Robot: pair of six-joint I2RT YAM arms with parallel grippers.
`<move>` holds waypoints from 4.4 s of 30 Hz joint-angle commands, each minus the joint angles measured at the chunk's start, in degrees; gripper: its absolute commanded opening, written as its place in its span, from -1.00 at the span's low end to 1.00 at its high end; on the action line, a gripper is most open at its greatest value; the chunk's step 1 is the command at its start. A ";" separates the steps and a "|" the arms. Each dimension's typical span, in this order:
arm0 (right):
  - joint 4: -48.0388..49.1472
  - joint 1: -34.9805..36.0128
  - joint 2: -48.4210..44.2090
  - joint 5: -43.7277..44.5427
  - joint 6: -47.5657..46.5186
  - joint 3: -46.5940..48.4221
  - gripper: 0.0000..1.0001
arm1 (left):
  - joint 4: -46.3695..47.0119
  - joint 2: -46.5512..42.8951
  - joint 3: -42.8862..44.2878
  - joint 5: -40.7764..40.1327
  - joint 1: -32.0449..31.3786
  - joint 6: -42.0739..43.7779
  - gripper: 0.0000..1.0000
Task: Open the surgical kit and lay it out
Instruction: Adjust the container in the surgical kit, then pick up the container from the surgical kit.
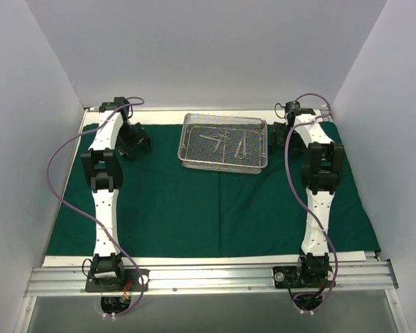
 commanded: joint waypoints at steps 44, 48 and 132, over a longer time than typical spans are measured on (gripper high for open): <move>1.90 0.56 -3.86 3.88 1.09 -2.31 0.99 | 3.50 1.07 2.64 6.16 7.99 2.44 0.88; -0.12 -1.11 -5.09 3.91 2.13 4.64 1.00 | 6.48 -4.21 -2.00 4.21 8.51 -0.99 0.87; 12.97 9.61 -1.85 -8.58 2.40 0.25 0.29 | 20.11 -5.72 -4.21 14.22 -14.16 8.50 -0.19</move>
